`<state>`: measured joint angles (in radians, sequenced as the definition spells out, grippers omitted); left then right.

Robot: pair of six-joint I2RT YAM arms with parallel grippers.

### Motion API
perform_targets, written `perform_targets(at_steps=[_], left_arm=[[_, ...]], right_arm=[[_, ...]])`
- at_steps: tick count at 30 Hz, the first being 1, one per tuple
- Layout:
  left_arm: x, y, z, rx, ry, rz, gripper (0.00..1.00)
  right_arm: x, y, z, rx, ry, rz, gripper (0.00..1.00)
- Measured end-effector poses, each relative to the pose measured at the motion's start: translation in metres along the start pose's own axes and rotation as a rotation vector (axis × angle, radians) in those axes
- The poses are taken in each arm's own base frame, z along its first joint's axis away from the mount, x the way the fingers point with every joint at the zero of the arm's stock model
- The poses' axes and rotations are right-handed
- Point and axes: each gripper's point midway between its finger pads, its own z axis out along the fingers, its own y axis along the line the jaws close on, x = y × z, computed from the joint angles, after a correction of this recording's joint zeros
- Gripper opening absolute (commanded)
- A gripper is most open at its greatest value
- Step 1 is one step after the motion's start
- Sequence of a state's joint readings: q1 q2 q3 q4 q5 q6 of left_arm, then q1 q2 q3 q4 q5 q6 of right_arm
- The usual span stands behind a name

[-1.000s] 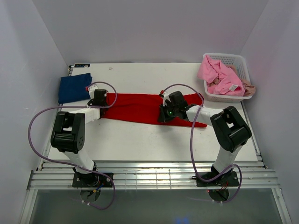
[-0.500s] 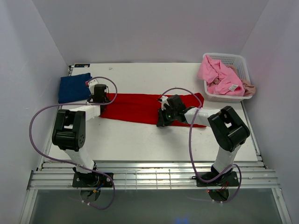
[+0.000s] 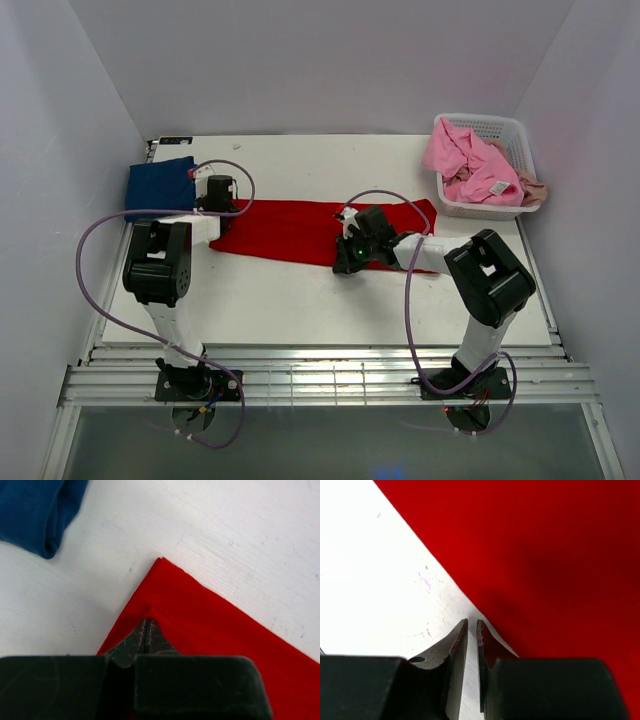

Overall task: Fold and stack the t-shirts
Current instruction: Fold the other side of the tshirt into a rectangle

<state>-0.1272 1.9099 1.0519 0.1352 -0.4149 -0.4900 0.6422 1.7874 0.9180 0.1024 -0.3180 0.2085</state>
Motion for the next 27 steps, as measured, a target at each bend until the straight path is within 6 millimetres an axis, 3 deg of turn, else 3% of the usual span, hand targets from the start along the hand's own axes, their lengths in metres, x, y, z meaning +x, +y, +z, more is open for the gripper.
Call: perform_targets(at_steps=[3,8,11,13,14,17,20,24,27], left_arm=[[-0.013,0.004,-0.012,-0.009,-0.039,-0.015,0.00],[-0.061,0.012,-0.064,0.011,-0.175,-0.082,0.00],[-0.099,0.004,-0.100,0.085,-0.291,-0.139,0.00],[-0.113,-0.008,-0.116,0.149,-0.339,-0.144,0.00],[-0.116,-0.016,-0.119,0.180,-0.347,-0.135,0.00],[-0.105,-0.043,-0.102,0.240,-0.288,-0.063,0.00],[-0.068,-0.060,-0.068,0.248,-0.164,0.022,0.00],[-0.006,-0.051,-0.036,0.202,0.011,0.123,0.00],[0.021,-0.041,-0.027,0.165,0.098,0.170,0.00]], right_arm=[[0.002,-0.001,-0.007,0.029,0.012,0.000,0.20],[-0.018,0.009,-0.045,0.083,-0.048,-0.027,0.23],[-0.042,0.012,-0.075,0.141,-0.130,-0.053,0.23],[-0.054,0.008,-0.089,0.201,-0.172,-0.062,0.21],[-0.057,0.004,-0.093,0.228,-0.183,-0.062,0.15],[-0.055,-0.016,-0.099,0.315,-0.175,-0.042,0.08],[-0.047,-0.042,-0.102,0.405,-0.145,-0.004,0.08],[-0.032,-0.078,-0.102,0.498,-0.090,0.056,0.08],[-0.025,-0.104,-0.106,0.553,-0.061,0.102,0.08]])
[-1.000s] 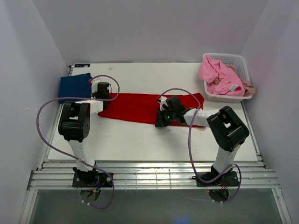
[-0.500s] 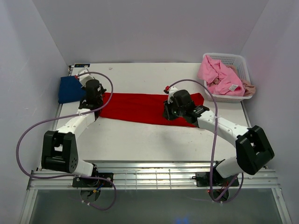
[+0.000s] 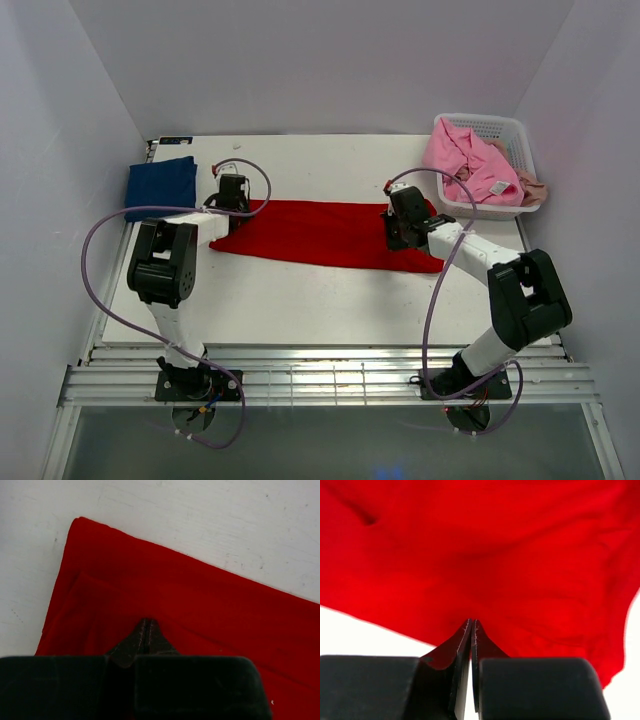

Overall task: Fold and stack the t-shirts
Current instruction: Fold the other side of the tshirt into a rectangle, then rotate the tshirt 90 degrees

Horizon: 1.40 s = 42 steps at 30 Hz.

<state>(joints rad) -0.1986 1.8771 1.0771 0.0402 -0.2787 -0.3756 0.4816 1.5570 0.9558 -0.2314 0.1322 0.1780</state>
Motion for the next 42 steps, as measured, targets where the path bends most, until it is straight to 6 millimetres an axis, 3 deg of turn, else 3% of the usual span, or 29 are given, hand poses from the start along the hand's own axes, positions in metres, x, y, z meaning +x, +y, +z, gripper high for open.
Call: perform_targets(at_steps=[8,15,25,34,39,42], left_arm=[[0.017,0.007,0.001,-0.048,0.080,-0.012,0.00],[0.040,0.021,-0.027,-0.076,0.092,-0.067,0.00],[0.079,0.033,-0.073,-0.065,0.087,-0.132,0.00],[0.130,0.031,-0.144,0.007,0.122,-0.197,0.00],[0.109,0.033,-0.177,0.049,0.054,-0.260,0.00],[0.108,0.039,-0.188,0.042,0.050,-0.277,0.00]], right_arm=[[-0.007,-0.048,0.011,0.093,0.014,0.060,0.08],[0.022,-0.055,0.040,0.092,0.132,0.062,0.08],[-0.019,-0.047,0.073,0.048,0.096,0.052,0.08],[-0.069,-0.047,0.110,0.043,0.043,0.017,0.08],[-0.087,-0.053,0.123,0.062,0.029,-0.008,0.08],[-0.097,-0.056,0.130,0.065,0.026,-0.018,0.08]])
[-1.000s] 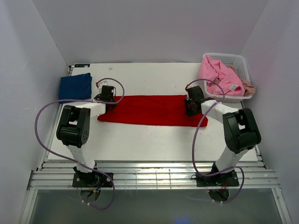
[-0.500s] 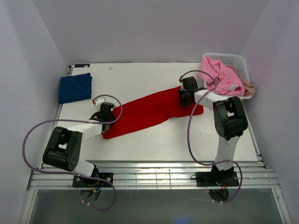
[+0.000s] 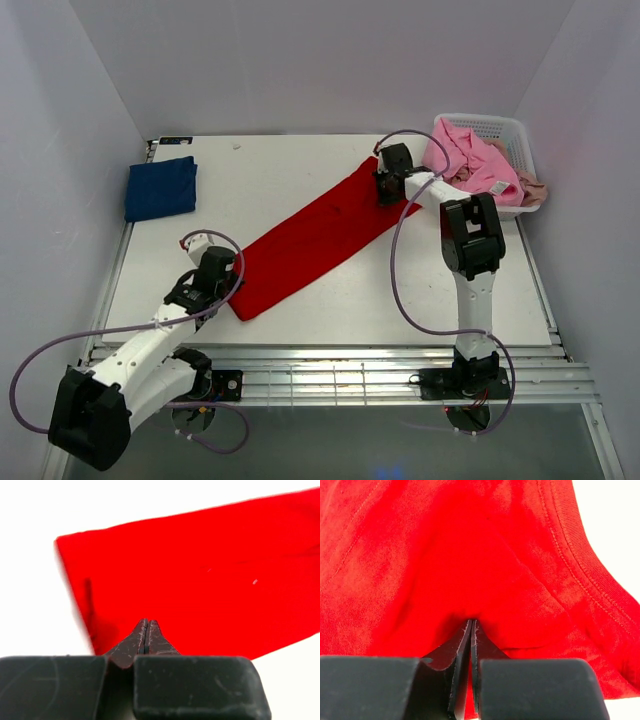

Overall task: Fold and stack the t-shirts
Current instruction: Rotate the tshirt 90 degrees

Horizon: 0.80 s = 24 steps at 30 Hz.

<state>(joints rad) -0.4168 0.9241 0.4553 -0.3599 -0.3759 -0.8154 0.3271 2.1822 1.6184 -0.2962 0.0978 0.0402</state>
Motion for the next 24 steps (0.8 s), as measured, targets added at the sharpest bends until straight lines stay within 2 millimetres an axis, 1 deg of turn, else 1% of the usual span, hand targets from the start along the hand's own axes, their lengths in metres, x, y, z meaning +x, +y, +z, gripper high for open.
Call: perform_targets(at_steps=[7,11,15,17,24], left_arm=[[0.027,0.019,-0.016,0.001,0.069,-0.039,0.00],[0.027,0.018,-0.021,0.016,0.065,-0.055,0.00],[0.034,0.022,-0.020,-0.004,0.096,-0.045,0.00],[0.038,0.023,-0.019,-0.011,0.110,-0.037,0.00],[0.038,0.020,-0.020,-0.003,0.101,-0.019,0.00]], right_arm=[[-0.023,0.001,0.016,-0.017,-0.015,-0.016,0.08],[-0.033,0.003,0.022,-0.033,-0.025,-0.017,0.09],[-0.048,0.011,0.033,-0.073,-0.046,-0.017,0.10],[-0.053,0.015,0.037,-0.095,-0.053,-0.017,0.10],[-0.057,0.020,0.040,-0.143,-0.061,-0.011,0.10]])
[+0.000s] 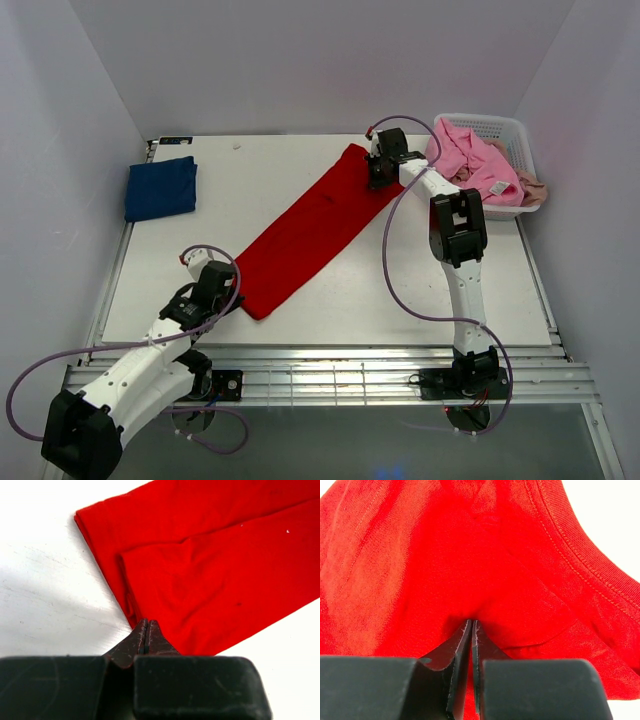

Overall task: Fold and stack the t-shirts
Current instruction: Rotate the tshirt 90 degrees

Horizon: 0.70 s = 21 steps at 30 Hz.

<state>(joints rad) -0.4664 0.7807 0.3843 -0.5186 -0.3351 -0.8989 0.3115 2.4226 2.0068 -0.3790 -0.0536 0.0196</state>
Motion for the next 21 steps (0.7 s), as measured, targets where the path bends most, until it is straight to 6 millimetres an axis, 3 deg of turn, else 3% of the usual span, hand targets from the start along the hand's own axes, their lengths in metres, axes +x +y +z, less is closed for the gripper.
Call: perform_targets(at_steps=[6,11,14,16,21], left_arm=[[-0.005,-0.005,0.003,0.014,-0.023,0.017,0.00],[0.009,-0.001,0.017,-0.035,0.028,0.068,0.00],[0.019,0.001,0.022,-0.054,0.056,0.097,0.00],[0.021,-0.002,0.022,-0.049,0.056,0.103,0.00],[0.030,-0.011,0.020,-0.014,0.062,0.118,0.00]], right_arm=[[-0.001,0.000,0.001,-0.009,-0.008,-0.001,0.11],[-0.004,0.002,0.003,-0.018,-0.020,-0.002,0.12],[-0.005,0.002,0.003,-0.023,-0.025,-0.001,0.21],[-0.006,0.003,0.004,-0.025,-0.029,-0.001,0.32],[-0.009,0.002,0.004,-0.015,-0.055,-0.009,0.43]])
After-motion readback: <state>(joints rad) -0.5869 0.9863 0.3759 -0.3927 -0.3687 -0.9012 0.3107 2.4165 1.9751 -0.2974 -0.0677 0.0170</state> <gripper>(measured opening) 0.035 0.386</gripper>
